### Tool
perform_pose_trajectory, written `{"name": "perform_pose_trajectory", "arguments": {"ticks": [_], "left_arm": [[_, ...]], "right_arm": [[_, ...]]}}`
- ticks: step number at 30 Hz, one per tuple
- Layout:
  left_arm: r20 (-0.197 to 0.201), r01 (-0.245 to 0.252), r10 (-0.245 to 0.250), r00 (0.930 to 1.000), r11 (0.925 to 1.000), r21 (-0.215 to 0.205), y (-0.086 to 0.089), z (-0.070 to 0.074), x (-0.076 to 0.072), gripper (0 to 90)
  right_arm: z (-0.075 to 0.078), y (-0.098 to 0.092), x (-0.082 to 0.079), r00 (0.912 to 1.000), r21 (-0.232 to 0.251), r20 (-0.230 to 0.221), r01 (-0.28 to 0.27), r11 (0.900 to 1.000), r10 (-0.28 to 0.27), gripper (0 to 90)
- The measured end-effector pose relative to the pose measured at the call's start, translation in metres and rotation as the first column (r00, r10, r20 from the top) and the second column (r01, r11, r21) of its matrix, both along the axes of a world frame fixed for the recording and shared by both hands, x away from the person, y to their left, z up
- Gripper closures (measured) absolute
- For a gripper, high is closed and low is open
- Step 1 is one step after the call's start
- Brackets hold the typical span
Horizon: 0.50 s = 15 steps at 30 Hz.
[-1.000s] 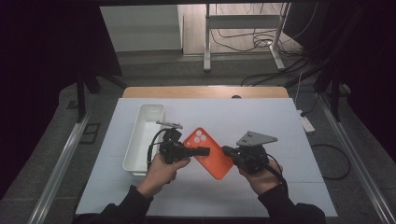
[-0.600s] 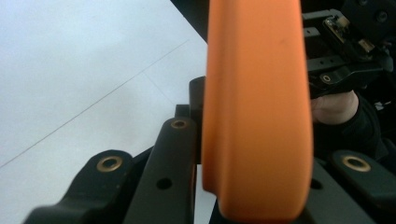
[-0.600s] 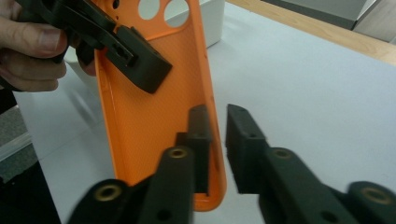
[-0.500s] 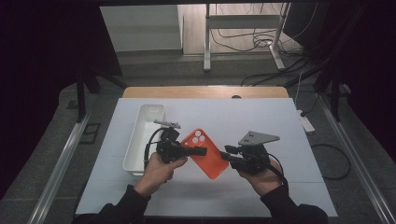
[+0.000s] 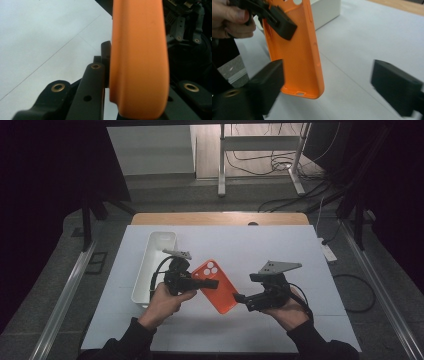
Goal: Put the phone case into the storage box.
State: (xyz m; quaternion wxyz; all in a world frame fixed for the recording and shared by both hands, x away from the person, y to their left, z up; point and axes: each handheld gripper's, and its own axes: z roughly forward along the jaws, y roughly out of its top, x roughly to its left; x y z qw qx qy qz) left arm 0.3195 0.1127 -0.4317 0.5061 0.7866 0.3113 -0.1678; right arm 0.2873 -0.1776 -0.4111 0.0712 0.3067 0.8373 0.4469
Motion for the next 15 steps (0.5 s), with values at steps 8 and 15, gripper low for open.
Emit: {"name": "perform_pose_trajectory", "arguments": {"ticks": [8,15], "left_arm": [[0.029,0.049,-0.049,0.9984,0.9988,0.000,0.0006,0.0024,-0.0021,83.8],[0.049,0.080,-0.080,0.9956,0.9968,0.004,-0.0025,0.0040,-0.0045,83.9]], "right_arm": [[-0.0019,-0.0002,0.0001,0.9998,0.026,-0.006,-0.018,0.999,0.019,0.0],[-0.0042,0.0019,0.0007,0.9968,0.032,-0.035,-0.072,0.997,0.073,0.0]]}}
